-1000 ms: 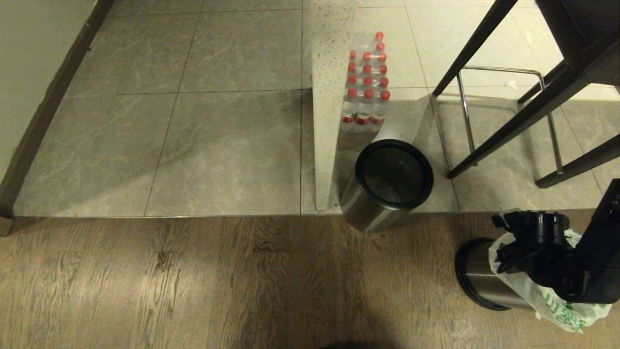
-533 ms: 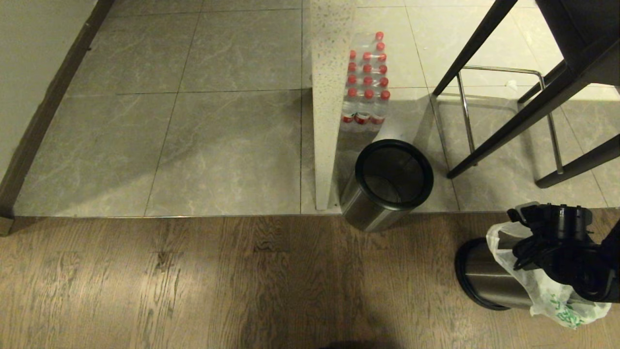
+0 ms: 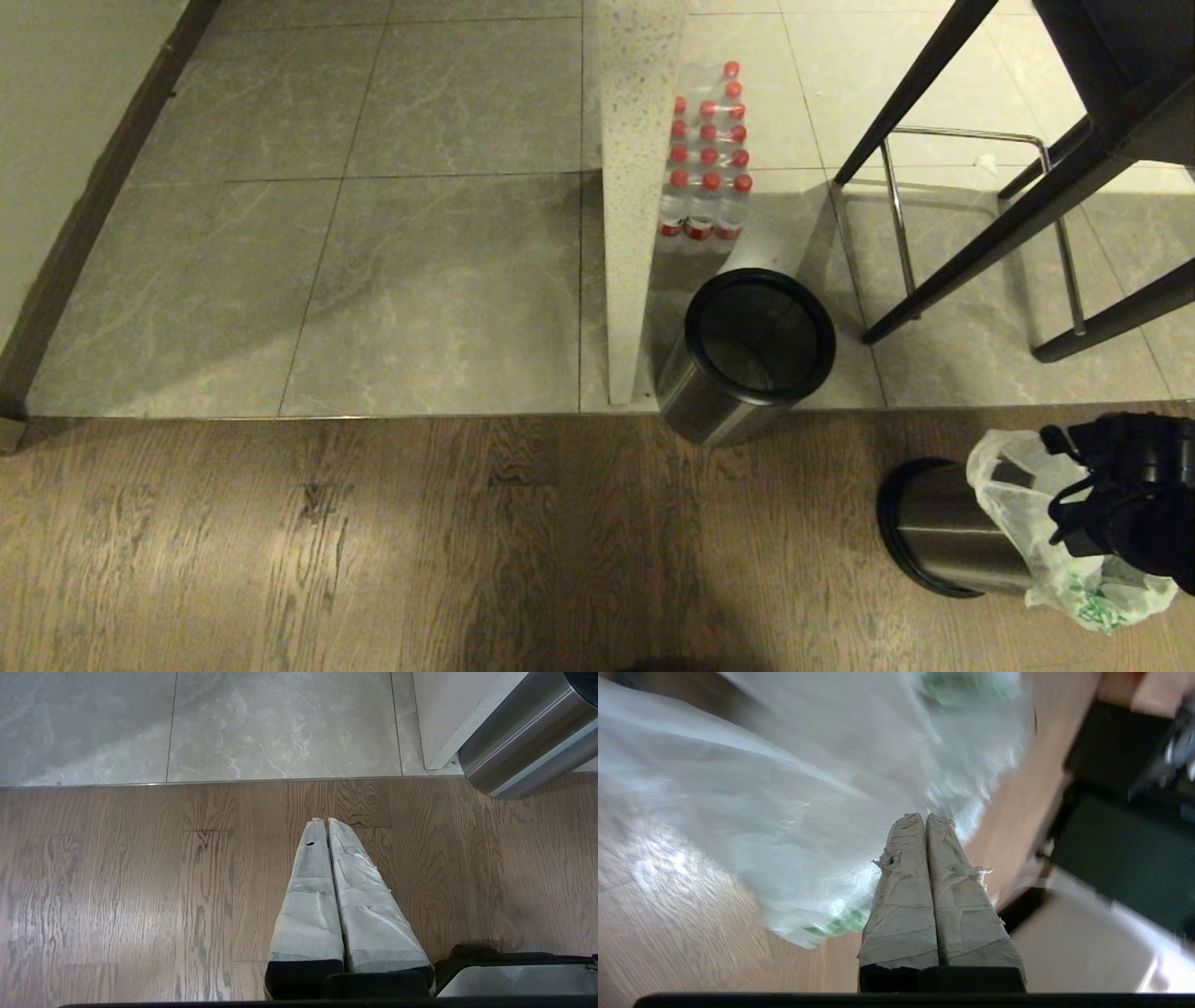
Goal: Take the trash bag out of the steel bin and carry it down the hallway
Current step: Pick up the trash bag
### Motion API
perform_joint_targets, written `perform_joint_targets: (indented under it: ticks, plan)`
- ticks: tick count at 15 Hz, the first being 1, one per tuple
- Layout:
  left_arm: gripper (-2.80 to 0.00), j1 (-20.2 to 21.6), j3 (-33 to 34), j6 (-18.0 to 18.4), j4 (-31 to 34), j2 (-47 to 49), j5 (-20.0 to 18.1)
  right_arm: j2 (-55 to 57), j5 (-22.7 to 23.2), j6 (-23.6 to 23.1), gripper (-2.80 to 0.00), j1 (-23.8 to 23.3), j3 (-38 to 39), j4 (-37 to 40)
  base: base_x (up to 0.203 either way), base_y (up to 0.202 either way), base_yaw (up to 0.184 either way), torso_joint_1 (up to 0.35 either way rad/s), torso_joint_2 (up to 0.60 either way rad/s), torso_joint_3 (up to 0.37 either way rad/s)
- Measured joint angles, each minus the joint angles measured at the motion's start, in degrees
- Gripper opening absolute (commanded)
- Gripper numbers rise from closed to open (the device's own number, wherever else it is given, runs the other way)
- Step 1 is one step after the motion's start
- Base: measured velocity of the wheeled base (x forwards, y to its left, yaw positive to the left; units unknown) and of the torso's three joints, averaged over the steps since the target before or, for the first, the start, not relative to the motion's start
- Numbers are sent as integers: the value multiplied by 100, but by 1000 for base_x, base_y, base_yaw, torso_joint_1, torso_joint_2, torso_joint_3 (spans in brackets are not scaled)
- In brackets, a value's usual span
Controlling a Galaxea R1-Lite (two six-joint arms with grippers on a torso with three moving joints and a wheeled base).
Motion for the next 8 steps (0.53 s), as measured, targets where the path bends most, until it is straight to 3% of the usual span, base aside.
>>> perform_joint_targets:
  ticks: [5,8]
  plan:
    - [-280,0,0,-2,0,0,-3,201,138,332,-280,-721,13,93,0,0,0,0,0,0]
    - [-280,0,0,0,-1,0,-1,20,599,603,-280,-656,-197,655,0,0,0,0,0,0]
